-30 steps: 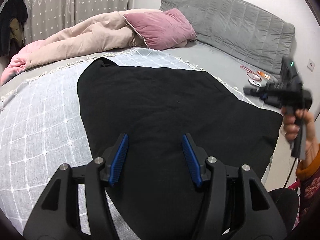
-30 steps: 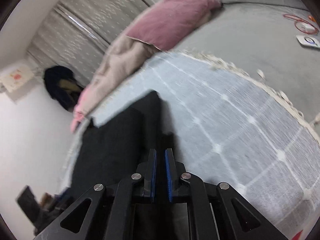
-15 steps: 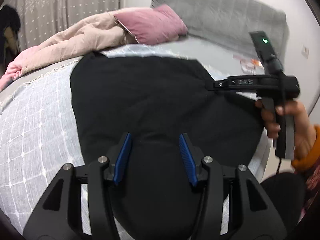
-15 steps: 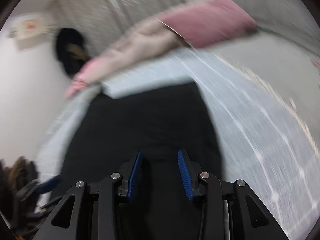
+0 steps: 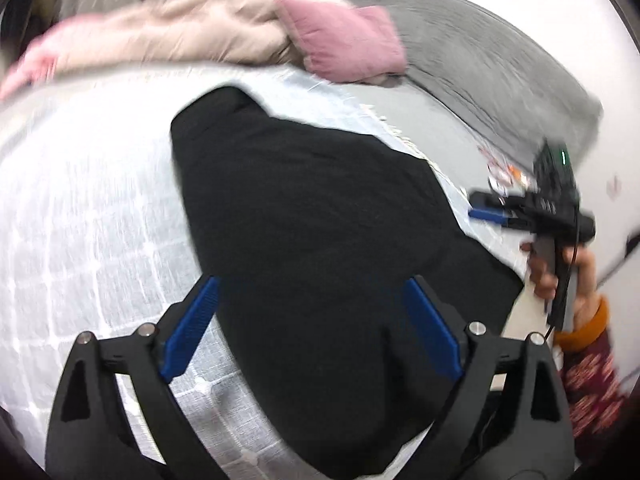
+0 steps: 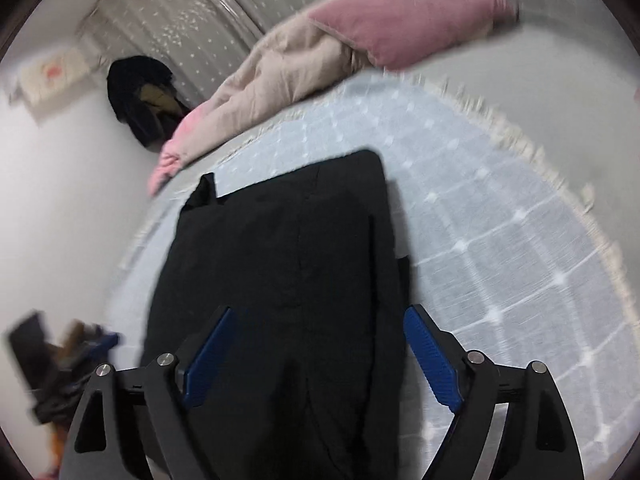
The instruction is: Fold large clothes
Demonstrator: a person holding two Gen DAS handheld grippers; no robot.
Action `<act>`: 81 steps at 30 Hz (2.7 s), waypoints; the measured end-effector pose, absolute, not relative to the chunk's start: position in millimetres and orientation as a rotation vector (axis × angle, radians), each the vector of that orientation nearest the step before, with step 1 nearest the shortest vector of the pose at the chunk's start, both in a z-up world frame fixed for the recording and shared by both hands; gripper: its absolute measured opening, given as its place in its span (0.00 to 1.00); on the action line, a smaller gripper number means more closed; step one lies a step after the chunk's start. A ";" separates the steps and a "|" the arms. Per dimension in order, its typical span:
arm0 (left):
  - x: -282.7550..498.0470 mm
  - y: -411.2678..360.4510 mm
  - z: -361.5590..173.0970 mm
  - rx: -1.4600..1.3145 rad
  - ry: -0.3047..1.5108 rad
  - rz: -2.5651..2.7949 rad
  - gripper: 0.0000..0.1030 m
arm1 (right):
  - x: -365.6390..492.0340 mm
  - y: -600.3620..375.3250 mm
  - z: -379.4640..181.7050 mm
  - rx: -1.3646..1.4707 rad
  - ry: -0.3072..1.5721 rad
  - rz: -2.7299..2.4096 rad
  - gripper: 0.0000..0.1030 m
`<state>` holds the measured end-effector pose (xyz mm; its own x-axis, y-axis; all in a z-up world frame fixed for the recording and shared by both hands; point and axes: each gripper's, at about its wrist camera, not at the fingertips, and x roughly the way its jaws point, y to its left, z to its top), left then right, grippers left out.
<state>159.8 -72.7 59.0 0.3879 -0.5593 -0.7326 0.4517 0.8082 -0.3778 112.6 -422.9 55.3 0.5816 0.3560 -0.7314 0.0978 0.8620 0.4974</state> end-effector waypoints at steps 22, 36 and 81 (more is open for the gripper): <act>216.9 -74.9 1.5 -0.510 1.101 -0.691 0.77 | 157.9 -451.0 -37.0 0.906 1.070 0.415 0.44; 308.0 -250.6 53.3 -0.276 1.008 -0.873 0.83 | 135.7 -580.2 85.9 0.704 0.789 0.090 0.53; 64.2 -213.3 64.9 0.144 1.058 -0.454 0.99 | -69.7 -438.3 83.4 0.191 0.903 -0.646 0.88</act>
